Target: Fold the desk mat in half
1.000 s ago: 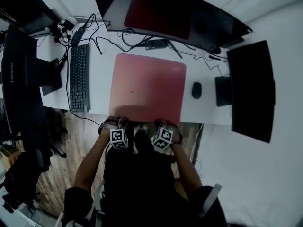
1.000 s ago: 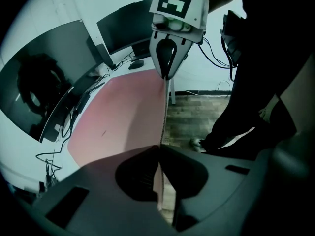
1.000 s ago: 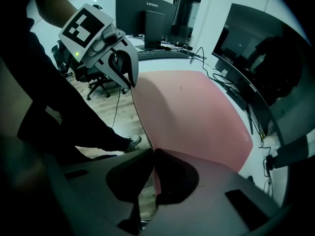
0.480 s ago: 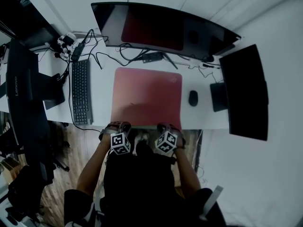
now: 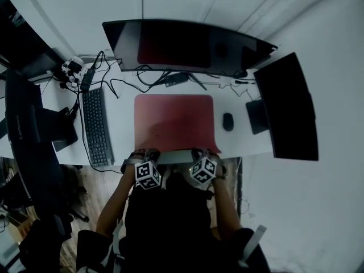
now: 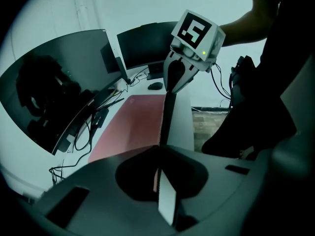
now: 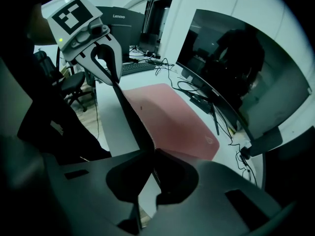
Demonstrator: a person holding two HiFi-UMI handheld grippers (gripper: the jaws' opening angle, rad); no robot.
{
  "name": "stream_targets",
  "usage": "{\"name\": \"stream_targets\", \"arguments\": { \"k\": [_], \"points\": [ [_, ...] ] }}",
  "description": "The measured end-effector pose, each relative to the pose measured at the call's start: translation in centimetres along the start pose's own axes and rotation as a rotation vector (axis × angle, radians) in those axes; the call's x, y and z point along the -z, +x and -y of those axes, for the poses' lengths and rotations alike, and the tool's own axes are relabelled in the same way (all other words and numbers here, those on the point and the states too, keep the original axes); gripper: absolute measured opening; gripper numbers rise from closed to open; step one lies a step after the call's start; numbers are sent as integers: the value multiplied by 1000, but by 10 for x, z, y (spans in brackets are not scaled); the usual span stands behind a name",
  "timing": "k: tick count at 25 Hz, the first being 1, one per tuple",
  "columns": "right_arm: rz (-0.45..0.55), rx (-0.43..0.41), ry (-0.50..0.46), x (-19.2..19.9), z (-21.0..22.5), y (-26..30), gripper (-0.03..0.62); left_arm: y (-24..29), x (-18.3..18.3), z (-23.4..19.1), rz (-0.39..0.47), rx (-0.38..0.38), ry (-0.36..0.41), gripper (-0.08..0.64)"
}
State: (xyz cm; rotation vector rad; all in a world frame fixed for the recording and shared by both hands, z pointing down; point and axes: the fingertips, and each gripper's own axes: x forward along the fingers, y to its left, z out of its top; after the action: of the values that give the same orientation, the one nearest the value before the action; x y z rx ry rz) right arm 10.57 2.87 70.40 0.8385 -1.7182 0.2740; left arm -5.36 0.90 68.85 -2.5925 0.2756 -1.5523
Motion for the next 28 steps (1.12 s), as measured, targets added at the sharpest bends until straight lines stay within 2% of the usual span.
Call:
{"name": "stream_targets", "arguments": {
  "k": [10, 14, 18, 28],
  "points": [
    [12, 33, 9, -19, 25, -4, 18, -7, -10, -25, 13, 16, -4, 17],
    [27, 25, -8, -30, 41, -3, 18, -8, -16, -44, 4, -16, -5, 17],
    [53, -4, -19, -41, 56, -7, 18, -11, -21, -59, -6, -45, -40, 17],
    [136, -31, -98, -77, 109, 1, 18, -11, -35, -115, -51, -178, -116, 18]
  ]
}}
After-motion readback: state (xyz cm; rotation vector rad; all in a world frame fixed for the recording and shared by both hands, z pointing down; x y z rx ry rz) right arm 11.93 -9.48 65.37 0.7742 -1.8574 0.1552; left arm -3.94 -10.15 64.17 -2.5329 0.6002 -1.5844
